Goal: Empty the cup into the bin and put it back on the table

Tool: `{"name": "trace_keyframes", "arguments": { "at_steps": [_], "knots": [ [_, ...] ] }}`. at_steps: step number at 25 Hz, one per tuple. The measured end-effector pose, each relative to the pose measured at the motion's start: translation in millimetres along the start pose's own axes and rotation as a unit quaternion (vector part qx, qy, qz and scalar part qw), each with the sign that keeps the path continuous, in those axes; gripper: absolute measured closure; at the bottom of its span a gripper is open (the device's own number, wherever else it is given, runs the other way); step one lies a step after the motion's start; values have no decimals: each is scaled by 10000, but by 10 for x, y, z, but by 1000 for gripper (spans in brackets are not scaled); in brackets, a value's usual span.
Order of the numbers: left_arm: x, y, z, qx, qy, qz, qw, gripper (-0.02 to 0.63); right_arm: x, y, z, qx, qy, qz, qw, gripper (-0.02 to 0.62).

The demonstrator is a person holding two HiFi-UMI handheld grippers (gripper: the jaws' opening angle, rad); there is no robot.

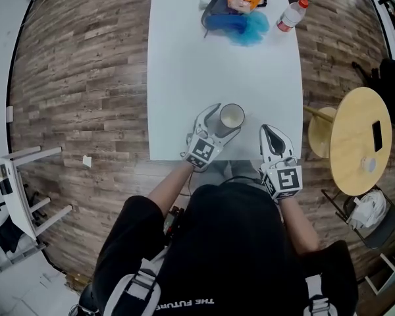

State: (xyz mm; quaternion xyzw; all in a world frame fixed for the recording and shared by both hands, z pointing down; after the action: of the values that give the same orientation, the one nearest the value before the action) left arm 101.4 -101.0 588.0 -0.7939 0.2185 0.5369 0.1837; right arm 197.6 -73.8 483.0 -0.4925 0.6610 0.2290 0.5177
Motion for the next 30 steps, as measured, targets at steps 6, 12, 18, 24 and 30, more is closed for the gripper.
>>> {"name": "trace_keyframes", "arguments": {
  "at_steps": [6, 12, 18, 24, 30],
  "knots": [
    [-108, -22, -179, -127, 133, 156, 9997, 213, -49, -110, 56, -118, 39, -44, 9999, 578],
    [-193, -33, -262, -48, 604, 55, 9981, 215, -46, -117, 39, -54, 52, -49, 10000, 578],
    [-229, -46, -301, 11, 869, -28, 9962, 215, -16, -79, 24, 35, 35, 38, 10000, 578],
    [-231, -50, -286, -28, 818, -24, 9966, 215, -16, -82, -12, 94, 42, 45, 9999, 578],
    [-90, -24, -234, -193, 440, 263, 9985, 215, -4, -119, -64, 172, 39, 40, 9998, 578]
  ]
}}
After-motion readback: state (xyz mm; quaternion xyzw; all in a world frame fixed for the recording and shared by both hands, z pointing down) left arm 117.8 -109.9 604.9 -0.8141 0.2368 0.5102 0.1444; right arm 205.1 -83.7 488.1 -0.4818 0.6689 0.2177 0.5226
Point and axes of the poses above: the fingertips, and each gripper's own axes: z backward along the fingers, y to its left, x out of its top, the point moved 2 cm from there along z, backward along the fingers, and after that the axes turned 7 degrees about -z, right-handed, at the moved point
